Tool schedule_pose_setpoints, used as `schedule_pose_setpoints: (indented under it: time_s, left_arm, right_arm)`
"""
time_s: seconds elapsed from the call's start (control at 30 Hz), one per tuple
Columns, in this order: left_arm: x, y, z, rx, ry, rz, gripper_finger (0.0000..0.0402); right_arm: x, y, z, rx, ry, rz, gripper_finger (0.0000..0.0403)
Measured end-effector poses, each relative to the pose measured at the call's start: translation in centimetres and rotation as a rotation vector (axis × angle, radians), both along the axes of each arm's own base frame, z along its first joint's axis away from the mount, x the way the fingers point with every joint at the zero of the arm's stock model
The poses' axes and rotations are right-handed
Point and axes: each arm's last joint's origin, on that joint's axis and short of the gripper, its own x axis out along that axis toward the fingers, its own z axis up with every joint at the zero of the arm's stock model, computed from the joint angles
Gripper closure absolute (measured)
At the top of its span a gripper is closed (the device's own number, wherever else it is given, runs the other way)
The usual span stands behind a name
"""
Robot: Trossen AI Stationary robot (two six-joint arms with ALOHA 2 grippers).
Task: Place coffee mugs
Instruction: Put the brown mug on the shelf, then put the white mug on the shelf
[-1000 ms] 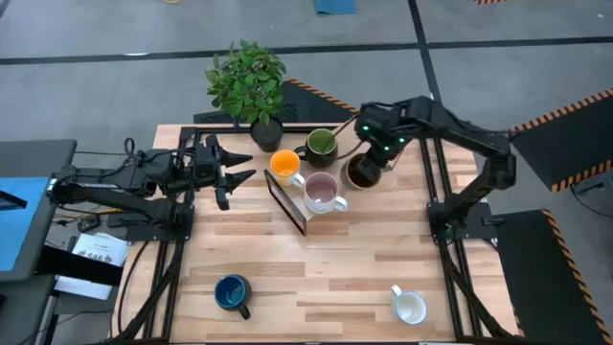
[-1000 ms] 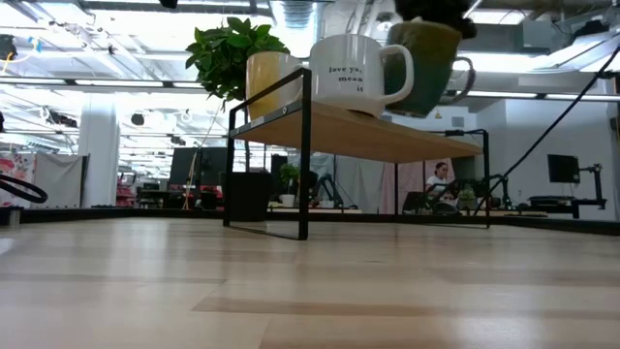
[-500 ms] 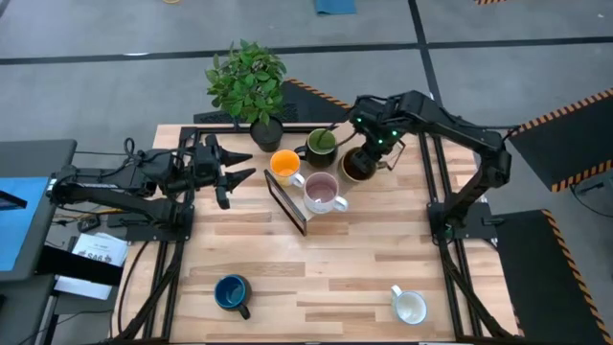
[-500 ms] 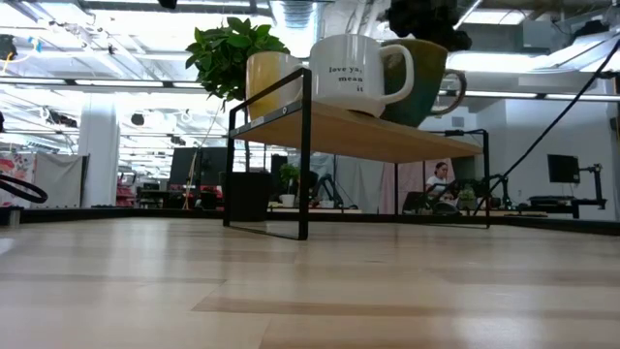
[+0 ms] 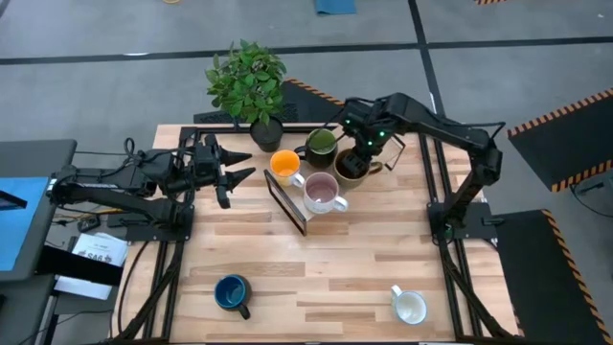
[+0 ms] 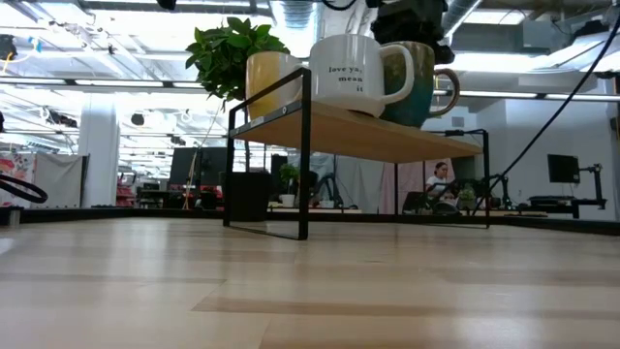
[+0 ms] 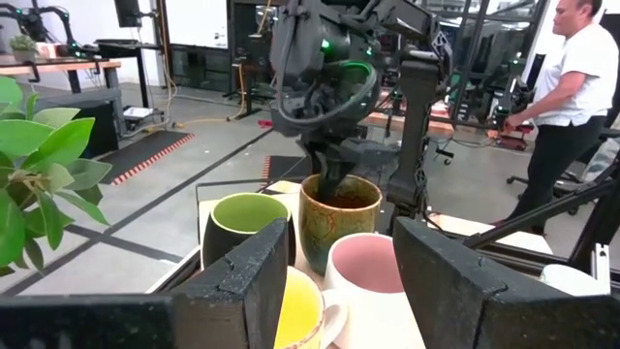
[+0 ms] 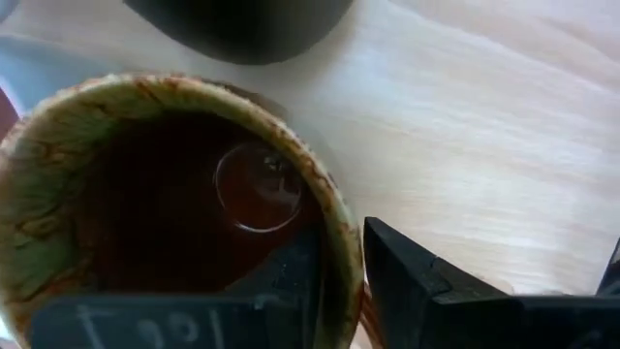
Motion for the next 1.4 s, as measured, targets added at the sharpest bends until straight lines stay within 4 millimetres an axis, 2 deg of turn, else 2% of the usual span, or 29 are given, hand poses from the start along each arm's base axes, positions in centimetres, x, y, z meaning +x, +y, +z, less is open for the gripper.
schedule_pose_setpoints:
  time_s: [0.23,0.53,0.67,0.87,1.03,1.23,1.4]
  left_arm:
    - [0.0,0.0,-0.2,0.001,0.023,0.000,0.0229]
    - [0.0,0.1,-0.2,-0.001,0.026,0.019,0.0229]
    - [0.0,0.1,-0.2,-0.005,0.024,0.019,0.0229]
    - [0.0,0.1,-0.2,-0.042,0.008,0.017,0.0229]
    - [0.0,0.1,-0.2,-0.051,0.004,0.017,0.0229]
    - [0.0,0.1,-0.2,-0.060,0.000,0.016,0.0229]
    - [0.0,0.1,-0.2,-0.060,0.000,0.017,0.0229]
  right_arm:
    - [-1.8,-0.2,2.0,-0.038,-0.087,-0.033,0.0277]
    - [-4.4,0.7,5.5,-0.107,-0.296,-0.012,0.0187]
    - [-6.3,2.6,6.9,-0.044,-0.358,0.051,0.0170]
    - [-8.2,7.7,7.8,0.074,-0.388,0.238,0.0169]
    - [-9.0,12.5,6.0,0.182,-0.344,0.337,0.0168]
    - [-10.1,16.9,1.9,0.301,-0.164,0.357,0.0168]
    - [-10.6,20.0,-1.7,0.411,-0.090,0.350,0.0168]
